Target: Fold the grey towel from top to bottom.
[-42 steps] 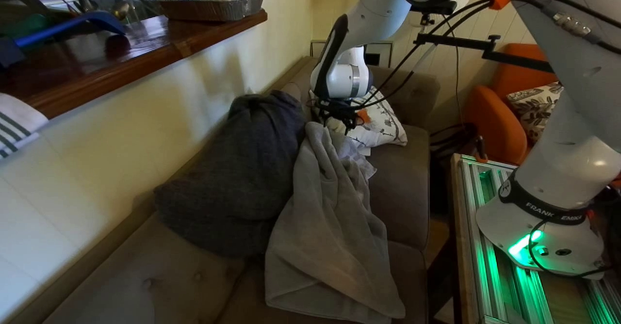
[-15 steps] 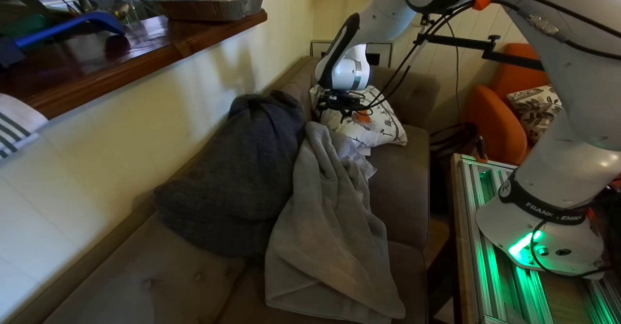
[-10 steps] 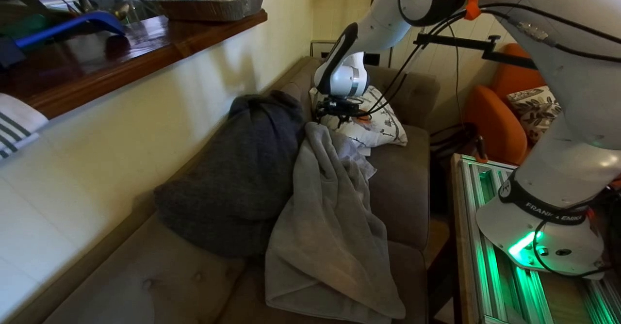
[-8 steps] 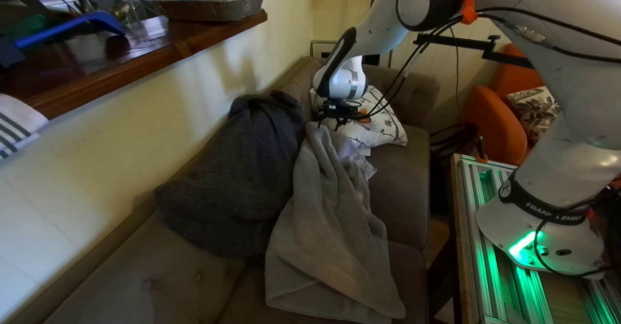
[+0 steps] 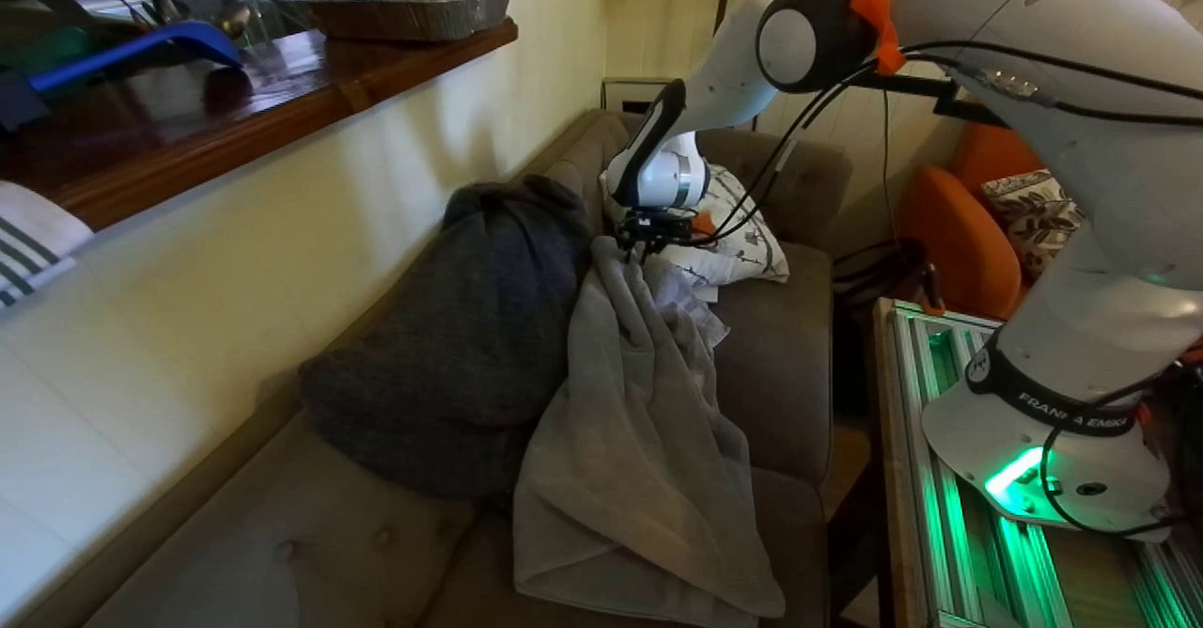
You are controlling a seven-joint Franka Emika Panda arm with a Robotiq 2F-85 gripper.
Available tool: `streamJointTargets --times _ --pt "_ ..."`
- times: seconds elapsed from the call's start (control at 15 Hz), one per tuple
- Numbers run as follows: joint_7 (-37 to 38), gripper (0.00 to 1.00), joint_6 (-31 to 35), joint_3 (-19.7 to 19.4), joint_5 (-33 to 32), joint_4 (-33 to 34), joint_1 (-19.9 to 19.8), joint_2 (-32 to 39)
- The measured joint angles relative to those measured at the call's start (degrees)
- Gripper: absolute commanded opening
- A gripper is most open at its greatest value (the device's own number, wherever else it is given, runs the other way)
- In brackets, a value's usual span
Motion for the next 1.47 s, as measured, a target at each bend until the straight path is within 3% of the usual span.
streamJointTargets --times 0.2,0.6,0.8,1.0,1.47 --pt "-0.01 0.01 0.00 -0.02 -1.07 1.91 0.02 1.58" --pt "-0.12 0.01 0.00 0.02 -2.09 4.43 0.36 3.69" --pt "2.38 0.01 0.38 -4.08 -2.77 2.94 3.57 2.90" --pt "6.90 0.01 1.49 -10.04 -2.77 -4.13 9.14 -1.57" --pt "14.44 0.01 1.86 -17.14 -2.78 -23.05 18.13 -13.73"
